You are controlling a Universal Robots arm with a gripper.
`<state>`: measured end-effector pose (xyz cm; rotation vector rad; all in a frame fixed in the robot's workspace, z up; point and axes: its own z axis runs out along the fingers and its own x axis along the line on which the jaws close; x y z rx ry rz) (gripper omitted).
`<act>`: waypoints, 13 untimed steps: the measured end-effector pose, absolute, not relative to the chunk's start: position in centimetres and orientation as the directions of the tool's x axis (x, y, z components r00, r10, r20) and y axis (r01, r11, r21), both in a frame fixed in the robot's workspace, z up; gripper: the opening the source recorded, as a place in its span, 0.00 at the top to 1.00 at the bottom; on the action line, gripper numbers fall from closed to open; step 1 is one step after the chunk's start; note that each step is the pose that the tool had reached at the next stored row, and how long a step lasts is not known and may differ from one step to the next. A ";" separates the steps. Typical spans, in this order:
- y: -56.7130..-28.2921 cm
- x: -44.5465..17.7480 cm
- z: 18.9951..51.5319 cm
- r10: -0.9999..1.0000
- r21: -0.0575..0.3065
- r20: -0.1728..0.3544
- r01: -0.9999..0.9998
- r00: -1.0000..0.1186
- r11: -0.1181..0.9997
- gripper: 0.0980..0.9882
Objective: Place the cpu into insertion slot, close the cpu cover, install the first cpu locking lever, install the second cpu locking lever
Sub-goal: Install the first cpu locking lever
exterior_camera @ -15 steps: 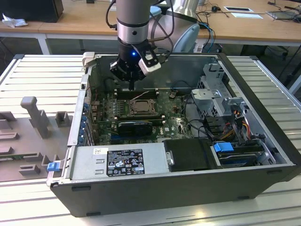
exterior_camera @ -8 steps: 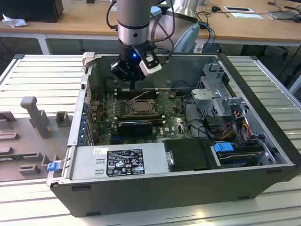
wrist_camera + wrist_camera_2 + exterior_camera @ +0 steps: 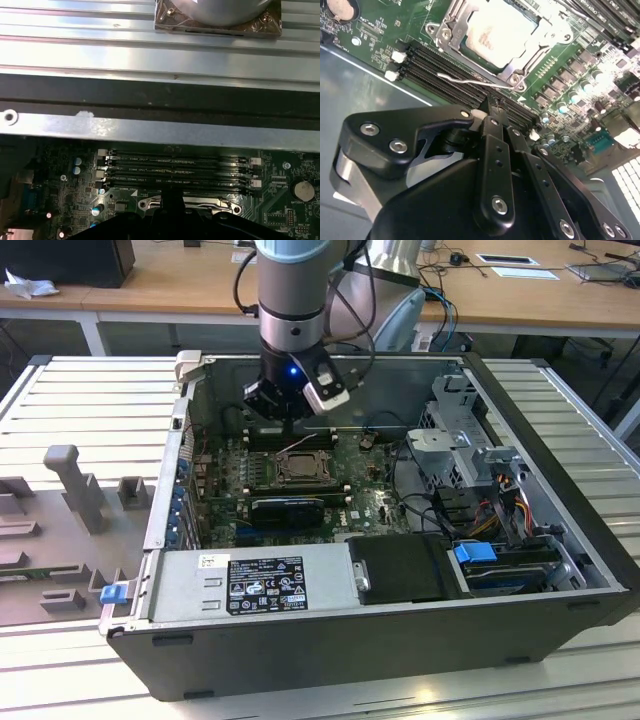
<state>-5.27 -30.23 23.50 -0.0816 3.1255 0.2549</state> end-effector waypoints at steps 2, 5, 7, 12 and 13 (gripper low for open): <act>-30.2 -5.2 23.4 -0.052 0.162 -0.009 -0.052 -0.999 0.985 0.99; -30.2 -5.1 23.4 -0.052 0.162 -0.009 -0.052 -0.999 0.985 0.99; -30.2 -5.0 23.3 -0.052 0.162 -0.009 -0.052 -0.999 0.985 0.99; -30.2 -4.9 23.2 -0.052 0.162 -0.009 -0.052 -0.999 0.985 0.99; -30.2 -4.8 23.2 -0.052 0.162 -0.009 -0.052 -0.999 0.985 0.99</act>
